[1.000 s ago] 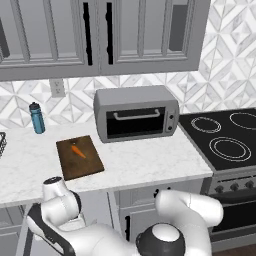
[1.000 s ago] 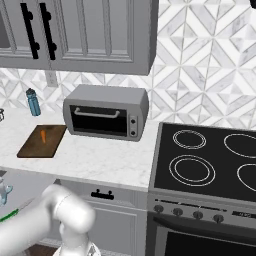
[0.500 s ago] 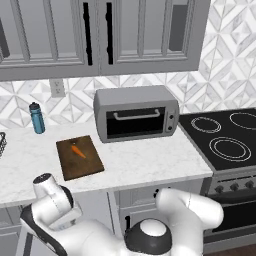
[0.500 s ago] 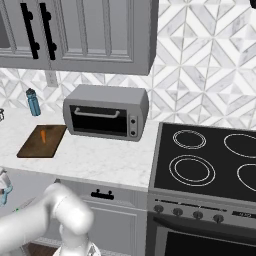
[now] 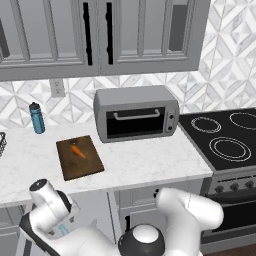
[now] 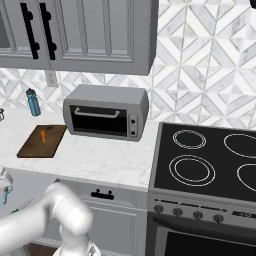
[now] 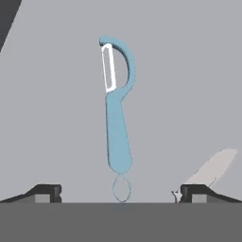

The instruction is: Place the appropriate cutting tool for cutting the carrot skin on the cutting board.

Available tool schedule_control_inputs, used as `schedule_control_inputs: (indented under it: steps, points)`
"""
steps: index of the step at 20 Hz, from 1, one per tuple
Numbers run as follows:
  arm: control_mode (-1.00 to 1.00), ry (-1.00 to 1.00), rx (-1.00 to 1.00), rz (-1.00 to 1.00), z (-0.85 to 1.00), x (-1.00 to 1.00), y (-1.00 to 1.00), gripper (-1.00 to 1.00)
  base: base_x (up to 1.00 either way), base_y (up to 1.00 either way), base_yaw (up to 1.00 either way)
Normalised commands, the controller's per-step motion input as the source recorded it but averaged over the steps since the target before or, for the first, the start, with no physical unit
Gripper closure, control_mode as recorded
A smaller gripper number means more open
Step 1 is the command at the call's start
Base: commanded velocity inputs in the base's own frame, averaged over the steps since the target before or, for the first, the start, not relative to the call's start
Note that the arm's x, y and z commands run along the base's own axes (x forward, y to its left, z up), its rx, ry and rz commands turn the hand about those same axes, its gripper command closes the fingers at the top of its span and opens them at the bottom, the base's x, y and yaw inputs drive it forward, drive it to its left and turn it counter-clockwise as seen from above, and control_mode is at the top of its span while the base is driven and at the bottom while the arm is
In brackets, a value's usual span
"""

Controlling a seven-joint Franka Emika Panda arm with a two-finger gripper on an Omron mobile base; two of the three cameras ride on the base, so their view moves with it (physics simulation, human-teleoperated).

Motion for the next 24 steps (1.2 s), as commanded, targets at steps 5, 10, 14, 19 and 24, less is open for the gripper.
schedule_control_inputs:
  steps: [5,10,14,19,24]
  points:
    - [-1.0,-0.03,0.0,0.06,-0.26,0.45,0.0,-1.0,0.0,0.0,0.0]
    - [-1.0,0.0,0.02,0.0,-0.2,0.22,0.17,-1.0,0.0,0.0,0.0]
    - [-1.0,0.0,0.03,0.0,-0.23,0.0,0.28,-1.0,0.0,0.0,0.0]
    - [-1.0,0.0,0.01,0.0,-0.3,0.0,0.14,-1.0,0.0,0.0,0.0]
    - [-1.0,0.0,0.0,-0.01,-0.3,0.01,0.0,-1.0,0.0,0.0,0.0]
